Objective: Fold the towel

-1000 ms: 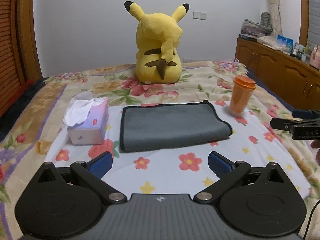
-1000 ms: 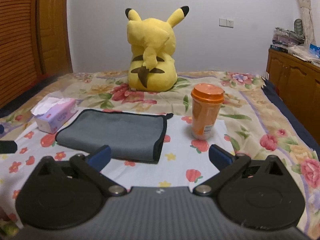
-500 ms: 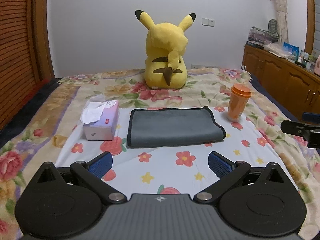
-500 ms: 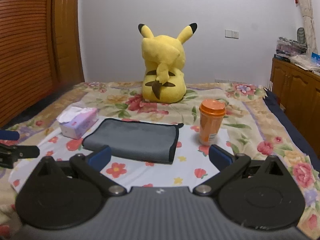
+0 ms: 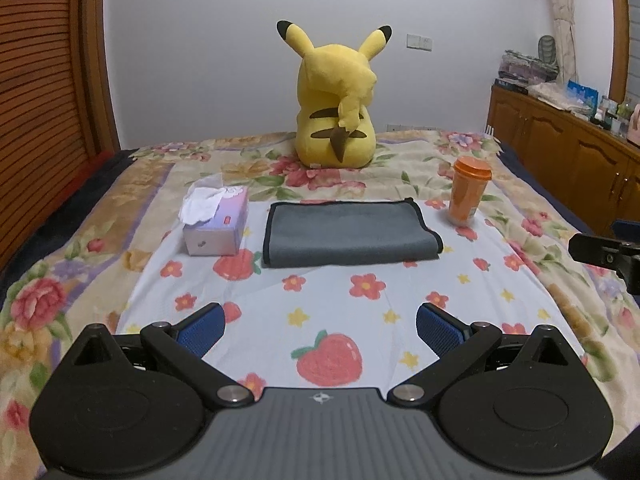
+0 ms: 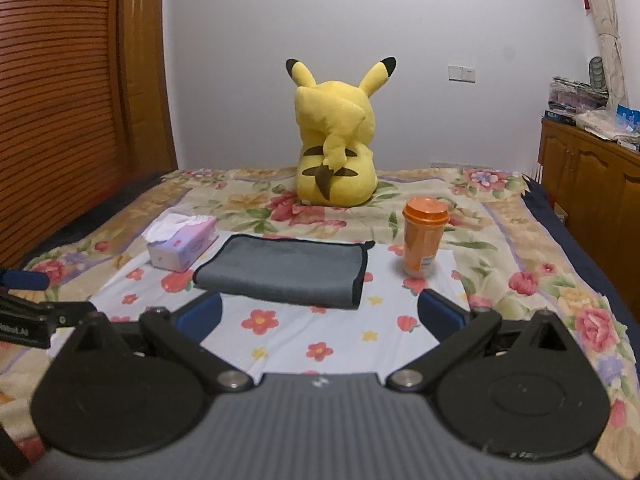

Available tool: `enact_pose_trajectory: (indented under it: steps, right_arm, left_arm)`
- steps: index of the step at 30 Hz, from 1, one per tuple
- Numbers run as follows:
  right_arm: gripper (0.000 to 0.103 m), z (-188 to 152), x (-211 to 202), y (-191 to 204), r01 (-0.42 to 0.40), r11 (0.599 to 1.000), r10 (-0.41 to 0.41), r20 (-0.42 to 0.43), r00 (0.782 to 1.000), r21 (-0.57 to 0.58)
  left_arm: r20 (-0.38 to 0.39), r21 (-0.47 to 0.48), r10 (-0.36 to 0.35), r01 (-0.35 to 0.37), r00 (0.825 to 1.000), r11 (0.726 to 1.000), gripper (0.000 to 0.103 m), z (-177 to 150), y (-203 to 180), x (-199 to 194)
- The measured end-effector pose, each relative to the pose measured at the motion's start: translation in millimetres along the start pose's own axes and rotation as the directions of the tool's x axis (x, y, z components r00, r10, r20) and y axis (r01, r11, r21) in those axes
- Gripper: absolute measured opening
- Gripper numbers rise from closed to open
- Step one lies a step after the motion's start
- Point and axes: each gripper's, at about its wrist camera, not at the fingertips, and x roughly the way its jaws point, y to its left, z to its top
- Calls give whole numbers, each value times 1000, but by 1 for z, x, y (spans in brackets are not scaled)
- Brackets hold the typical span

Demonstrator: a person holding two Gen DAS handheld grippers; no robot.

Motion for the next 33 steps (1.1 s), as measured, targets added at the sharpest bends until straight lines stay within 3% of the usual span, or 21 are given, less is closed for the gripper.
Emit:
enact_pose_trajectory:
  steps: [21, 33]
  right_arm:
    - [103, -52, -18, 11, -12, 1000, 13, -35, 999, 20]
    - [103, -74, -6, 14, -9, 999, 11, -64, 998, 41]
  left_arm:
    - [-19, 47, 0, 1, 1000, 999, 103, -54, -25, -3]
    - [0, 40, 19, -19, 1000, 999, 103, -65, -31, 9]
